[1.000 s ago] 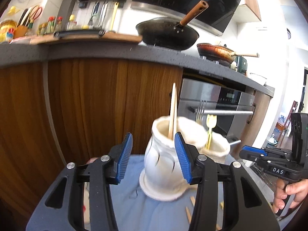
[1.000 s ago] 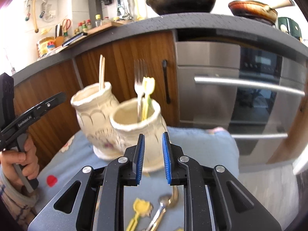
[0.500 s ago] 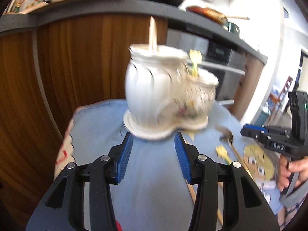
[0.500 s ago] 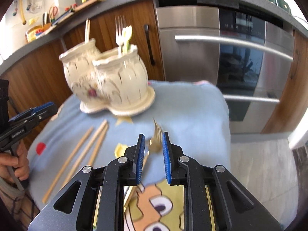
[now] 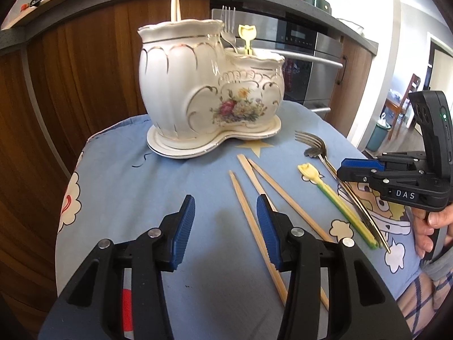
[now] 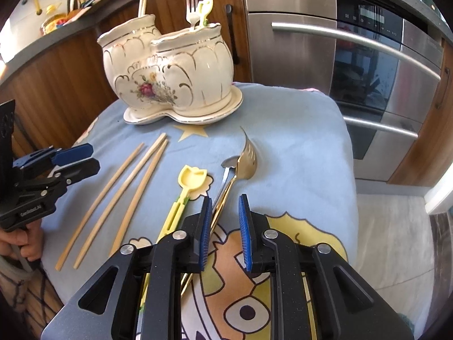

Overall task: Organize utensils
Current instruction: 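Grasp a third chopstick with left tool while right tool reaches for gold spoon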

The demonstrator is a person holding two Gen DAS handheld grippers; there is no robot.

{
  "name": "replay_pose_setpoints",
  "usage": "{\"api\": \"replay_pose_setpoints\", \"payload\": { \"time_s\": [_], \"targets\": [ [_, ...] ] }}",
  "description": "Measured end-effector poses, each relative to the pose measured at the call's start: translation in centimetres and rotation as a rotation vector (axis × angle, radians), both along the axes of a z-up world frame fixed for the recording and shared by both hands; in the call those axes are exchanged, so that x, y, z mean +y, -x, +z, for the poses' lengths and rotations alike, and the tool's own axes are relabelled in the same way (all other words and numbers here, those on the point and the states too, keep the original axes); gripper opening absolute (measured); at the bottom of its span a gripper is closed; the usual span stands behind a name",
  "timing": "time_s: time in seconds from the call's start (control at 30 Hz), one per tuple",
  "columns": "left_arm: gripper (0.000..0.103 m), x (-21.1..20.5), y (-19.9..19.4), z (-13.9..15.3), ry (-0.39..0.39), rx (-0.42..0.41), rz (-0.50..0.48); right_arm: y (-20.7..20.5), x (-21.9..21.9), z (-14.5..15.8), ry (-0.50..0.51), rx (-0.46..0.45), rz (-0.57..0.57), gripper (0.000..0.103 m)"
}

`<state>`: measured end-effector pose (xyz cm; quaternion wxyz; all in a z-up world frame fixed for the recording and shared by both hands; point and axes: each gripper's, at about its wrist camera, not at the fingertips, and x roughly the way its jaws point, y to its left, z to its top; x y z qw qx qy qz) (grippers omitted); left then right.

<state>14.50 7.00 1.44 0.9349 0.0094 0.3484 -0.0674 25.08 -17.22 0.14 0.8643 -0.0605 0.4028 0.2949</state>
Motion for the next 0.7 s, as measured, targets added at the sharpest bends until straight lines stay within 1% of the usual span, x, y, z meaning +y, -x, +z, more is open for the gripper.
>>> {"api": "replay_pose_setpoints", "payload": {
  "time_s": [0.37,0.47,0.7],
  "targets": [
    [0.046,-0.7,0.0,-0.5,-0.026,0.046,-0.034,0.3,-0.7,0.3,0.051,-0.012,-0.016,0.02],
    [0.046,-0.9,0.0,-0.7,-0.035,0.06,-0.043,0.3,-1.0,0.4,0.064,-0.005,-0.02,0.02],
    [0.046,-1.8,-0.6,-1.5,-0.087,0.115,-0.055,-0.6,0.2,0.2,0.145,0.034,0.024,0.02]
  ]
}}
